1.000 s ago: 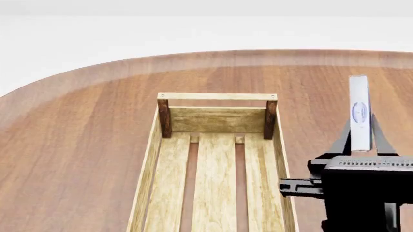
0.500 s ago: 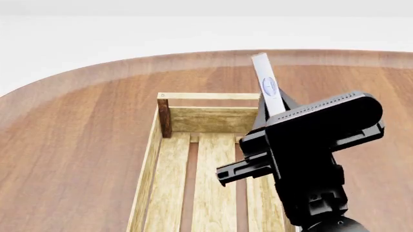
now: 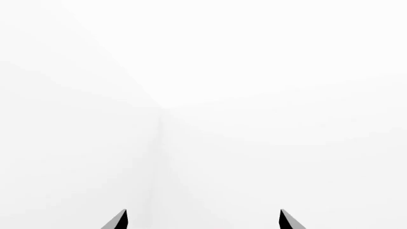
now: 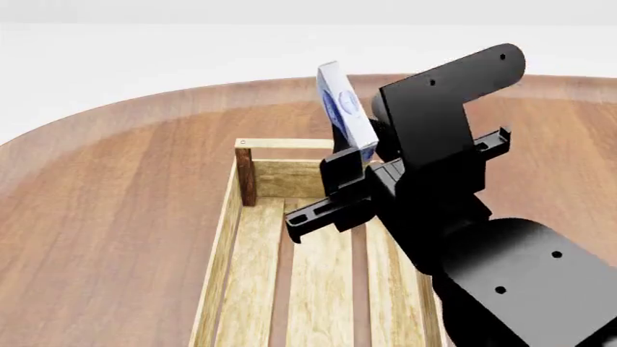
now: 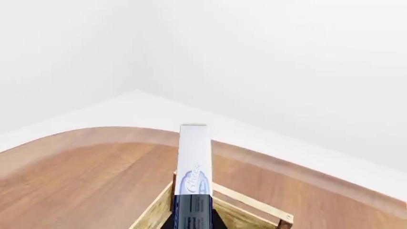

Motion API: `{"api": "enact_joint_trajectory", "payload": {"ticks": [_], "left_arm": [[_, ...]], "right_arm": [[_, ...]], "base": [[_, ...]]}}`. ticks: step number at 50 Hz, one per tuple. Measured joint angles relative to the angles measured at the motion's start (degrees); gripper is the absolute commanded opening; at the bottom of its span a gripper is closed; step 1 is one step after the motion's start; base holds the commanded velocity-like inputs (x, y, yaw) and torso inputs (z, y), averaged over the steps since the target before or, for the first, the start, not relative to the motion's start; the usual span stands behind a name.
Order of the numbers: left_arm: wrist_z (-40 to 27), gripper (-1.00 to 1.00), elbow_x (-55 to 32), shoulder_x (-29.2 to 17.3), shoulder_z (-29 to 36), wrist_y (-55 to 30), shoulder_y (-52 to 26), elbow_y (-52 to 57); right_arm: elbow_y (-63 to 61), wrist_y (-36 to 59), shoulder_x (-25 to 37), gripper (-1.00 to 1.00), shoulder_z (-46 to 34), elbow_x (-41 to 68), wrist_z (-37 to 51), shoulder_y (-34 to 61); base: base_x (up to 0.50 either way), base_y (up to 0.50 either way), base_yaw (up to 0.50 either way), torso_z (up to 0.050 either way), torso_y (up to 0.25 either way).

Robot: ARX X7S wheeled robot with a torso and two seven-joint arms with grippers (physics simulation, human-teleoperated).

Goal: Pick up the cream cheese and put it in the tray.

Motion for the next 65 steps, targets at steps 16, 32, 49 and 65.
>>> {"api": "enact_joint_trajectory", "payload": {"ticks": [16, 32, 49, 65], "left_arm": [[0.09, 1.0, -0.06, -0.06, 0.31, -0.5, -0.34, -0.14], [-0.06, 1.0, 0.55, 0.2, 0.5, -1.0, -0.47, -0.06], [-0.57, 1.0, 2.14, 0.56, 0.43, -0.81, -0.34, -0.07], [-1.06, 1.0, 2.54, 0.66, 0.35, -0.51, -0.21, -0.07]], "right_arm": [[9.92, 5.45, -1.78, -1.0, -5.67, 0.39, -2.45, 6.52], [12.08, 7.03, -1.67, -1.0, -9.34, -0.07, -3.18, 8.25], [10.67, 7.93, -1.5, -1.0, -11.5, -0.16, -2.42, 8.57], [9.64, 8.54, -1.26, -1.0, -12.25, 0.17, -1.7, 8.88]], "base": [[0.0, 0.0, 0.0, 0.0, 0.001], [0.0, 0.0, 0.0, 0.0, 0.0], [0.0, 0.0, 0.0, 0.0, -0.096], [0.0, 0.0, 0.0, 0.0, -0.111]]}}
